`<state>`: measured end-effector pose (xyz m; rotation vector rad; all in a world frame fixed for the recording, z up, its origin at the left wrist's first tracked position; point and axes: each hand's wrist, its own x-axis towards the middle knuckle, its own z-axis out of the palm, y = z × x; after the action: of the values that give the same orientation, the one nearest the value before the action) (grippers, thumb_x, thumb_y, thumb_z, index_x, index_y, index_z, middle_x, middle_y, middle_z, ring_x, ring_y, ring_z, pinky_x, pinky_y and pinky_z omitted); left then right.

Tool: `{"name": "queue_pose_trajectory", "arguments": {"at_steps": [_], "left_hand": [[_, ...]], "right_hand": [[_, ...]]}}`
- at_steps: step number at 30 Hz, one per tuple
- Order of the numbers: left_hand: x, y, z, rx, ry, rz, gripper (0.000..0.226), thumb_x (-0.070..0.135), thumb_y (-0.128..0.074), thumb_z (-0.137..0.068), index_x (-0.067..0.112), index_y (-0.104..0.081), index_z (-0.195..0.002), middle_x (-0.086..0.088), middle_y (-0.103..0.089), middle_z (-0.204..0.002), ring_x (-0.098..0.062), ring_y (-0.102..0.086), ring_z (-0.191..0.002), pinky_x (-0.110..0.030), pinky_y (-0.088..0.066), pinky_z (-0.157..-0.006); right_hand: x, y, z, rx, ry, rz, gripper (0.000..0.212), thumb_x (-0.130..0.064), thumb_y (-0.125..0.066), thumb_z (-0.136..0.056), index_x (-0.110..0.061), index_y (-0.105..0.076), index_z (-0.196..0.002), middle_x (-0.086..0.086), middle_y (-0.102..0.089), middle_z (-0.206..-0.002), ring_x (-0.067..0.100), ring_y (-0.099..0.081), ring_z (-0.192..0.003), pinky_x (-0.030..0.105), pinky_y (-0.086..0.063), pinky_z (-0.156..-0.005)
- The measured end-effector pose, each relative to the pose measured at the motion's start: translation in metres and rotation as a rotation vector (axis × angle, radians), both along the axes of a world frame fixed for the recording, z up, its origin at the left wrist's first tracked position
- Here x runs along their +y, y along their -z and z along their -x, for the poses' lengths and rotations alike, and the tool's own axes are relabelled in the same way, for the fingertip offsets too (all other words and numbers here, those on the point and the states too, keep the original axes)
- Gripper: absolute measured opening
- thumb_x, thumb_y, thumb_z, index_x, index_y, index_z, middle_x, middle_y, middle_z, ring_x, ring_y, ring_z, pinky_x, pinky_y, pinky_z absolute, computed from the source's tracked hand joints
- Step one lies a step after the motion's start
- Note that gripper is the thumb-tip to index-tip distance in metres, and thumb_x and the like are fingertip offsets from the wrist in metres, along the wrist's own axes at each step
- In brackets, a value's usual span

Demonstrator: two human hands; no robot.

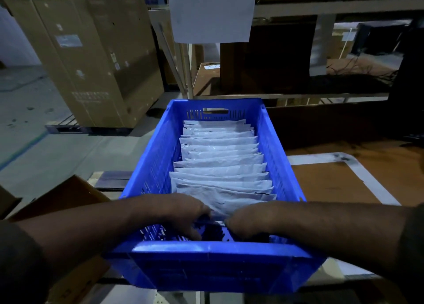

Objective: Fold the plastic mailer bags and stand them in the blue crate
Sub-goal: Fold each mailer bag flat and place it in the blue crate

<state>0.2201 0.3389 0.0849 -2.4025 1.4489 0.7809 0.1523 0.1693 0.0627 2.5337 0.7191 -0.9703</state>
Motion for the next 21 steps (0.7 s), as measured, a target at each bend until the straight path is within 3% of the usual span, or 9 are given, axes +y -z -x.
{"name": "queue_pose_trajectory", "arguments": {"at_steps": [6,9,13,17,21], "left_hand": [[-0.011,-0.005,-0.005,-0.063,0.003,-0.005,0.047,0.029,-0.068,-0.09,0.012,-0.056,-0.132,-0.014,-0.063,-0.127,-0.034,-0.059,-0.114,-0.036,-0.046,-0.09],[-0.018,-0.011,-0.006,-0.079,-0.024,0.002,0.042,0.025,-0.066,-0.092,0.011,-0.057,-0.13,-0.013,-0.065,-0.124,-0.032,-0.06,-0.112,-0.034,-0.041,-0.084],[-0.019,-0.012,-0.001,-0.111,-0.012,-0.005,0.044,0.027,-0.065,-0.091,0.017,-0.057,-0.132,-0.008,-0.067,-0.123,-0.031,-0.061,-0.112,-0.032,-0.044,-0.082],[-0.014,-0.018,0.0,-0.321,0.016,0.112,0.043,0.039,-0.068,-0.087,0.025,-0.058,-0.127,-0.001,-0.067,-0.121,-0.028,-0.062,-0.11,-0.036,-0.047,-0.081],[-0.014,-0.019,0.003,-0.48,0.027,0.129,0.05,0.041,-0.078,-0.078,0.018,-0.053,-0.114,-0.006,-0.062,-0.117,-0.033,-0.063,-0.1,-0.038,-0.037,-0.068]], "right_hand": [[-0.01,-0.013,-0.015,0.05,0.222,-0.037,0.042,-0.022,-0.079,-0.084,-0.004,-0.068,-0.122,0.013,-0.069,-0.115,0.028,-0.068,-0.103,0.033,-0.047,-0.07],[-0.015,-0.026,-0.021,0.067,0.306,-0.077,0.042,-0.024,-0.083,-0.081,-0.01,-0.069,-0.118,0.006,-0.07,-0.091,0.025,-0.068,-0.085,0.032,-0.053,-0.068],[-0.015,-0.036,-0.012,-0.004,0.261,-0.099,0.04,-0.024,-0.075,-0.088,-0.014,-0.063,-0.125,0.01,-0.069,-0.112,0.029,-0.067,-0.101,0.034,-0.051,-0.079],[-0.021,-0.052,0.004,-0.334,0.27,-0.184,0.037,-0.033,-0.068,-0.092,-0.014,-0.064,-0.124,0.013,-0.065,-0.123,0.033,-0.062,-0.112,0.036,-0.051,-0.082],[-0.017,-0.058,0.005,-0.361,0.361,-0.153,0.065,-0.04,-0.083,-0.078,-0.006,-0.055,-0.125,0.015,-0.062,-0.124,0.034,-0.061,-0.113,0.036,-0.047,-0.078]]}}
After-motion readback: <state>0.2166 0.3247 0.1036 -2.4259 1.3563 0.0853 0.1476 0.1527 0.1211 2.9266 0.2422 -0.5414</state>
